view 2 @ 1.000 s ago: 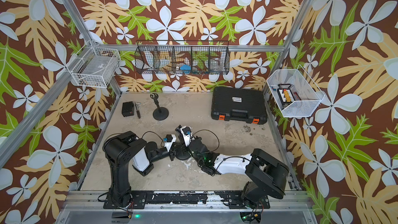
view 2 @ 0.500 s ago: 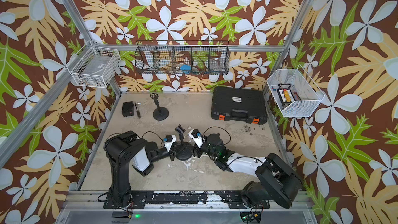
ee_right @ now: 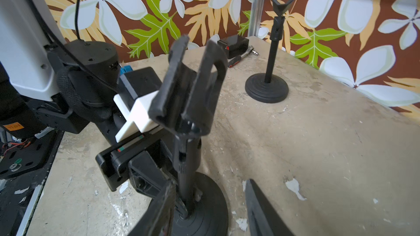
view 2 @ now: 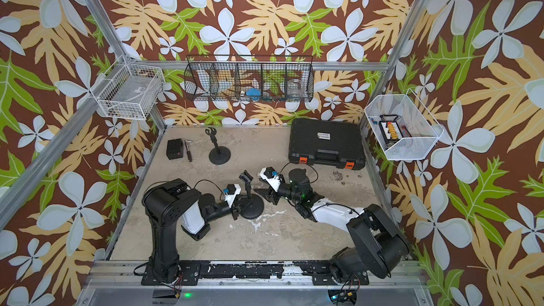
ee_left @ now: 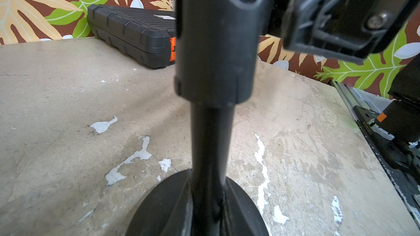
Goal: Assemble a microphone stand
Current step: Screw the microphone stand pole into the microphone stand base.
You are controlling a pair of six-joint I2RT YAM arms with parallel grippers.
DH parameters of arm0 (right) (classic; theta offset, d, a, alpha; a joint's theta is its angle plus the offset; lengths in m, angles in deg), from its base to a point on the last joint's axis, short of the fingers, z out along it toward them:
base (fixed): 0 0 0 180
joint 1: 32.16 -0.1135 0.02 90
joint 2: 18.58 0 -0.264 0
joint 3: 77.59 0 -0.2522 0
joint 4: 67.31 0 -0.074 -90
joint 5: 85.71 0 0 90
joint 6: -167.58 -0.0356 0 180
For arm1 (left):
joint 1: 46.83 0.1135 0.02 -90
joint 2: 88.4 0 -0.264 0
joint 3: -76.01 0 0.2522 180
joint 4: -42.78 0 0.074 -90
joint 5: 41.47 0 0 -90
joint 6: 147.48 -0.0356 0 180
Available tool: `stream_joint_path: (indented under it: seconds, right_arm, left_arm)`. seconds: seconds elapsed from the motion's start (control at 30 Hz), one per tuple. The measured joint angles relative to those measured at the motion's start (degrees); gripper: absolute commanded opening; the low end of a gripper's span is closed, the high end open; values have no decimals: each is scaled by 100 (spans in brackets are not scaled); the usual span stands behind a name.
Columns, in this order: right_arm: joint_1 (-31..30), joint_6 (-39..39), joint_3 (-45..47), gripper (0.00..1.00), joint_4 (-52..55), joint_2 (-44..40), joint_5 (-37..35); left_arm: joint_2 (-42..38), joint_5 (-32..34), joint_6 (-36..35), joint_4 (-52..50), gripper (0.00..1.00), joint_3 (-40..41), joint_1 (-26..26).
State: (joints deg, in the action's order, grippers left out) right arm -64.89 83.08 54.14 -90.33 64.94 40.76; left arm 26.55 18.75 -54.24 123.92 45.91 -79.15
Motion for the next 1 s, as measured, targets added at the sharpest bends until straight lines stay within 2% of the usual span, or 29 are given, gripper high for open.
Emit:
stream_joint_path:
  seconds: [0.17, 0.43, 0.53, 0.77, 1.0]
  right_arm:
    - [4, 61, -317, 51, 46, 291, 501]
    - [-44, -68, -599, 45, 37, 623, 885]
    - [-136, -103, -688, 39, 39, 739, 933]
    - [-234, -186, -723, 18, 15, 787, 822]
    - [-380, -76, -337, 6, -238, 522, 468]
  left_arm:
    - [0, -2, 0, 0, 14, -2, 0]
    - [11, -7, -26, 0, 13, -9, 0]
    - [11, -13, -44, 0, 13, -13, 0]
    - [-15, -42, -146, 0, 13, -11, 0]
    - [-20, -39, -293, -2, 13, -17, -13]
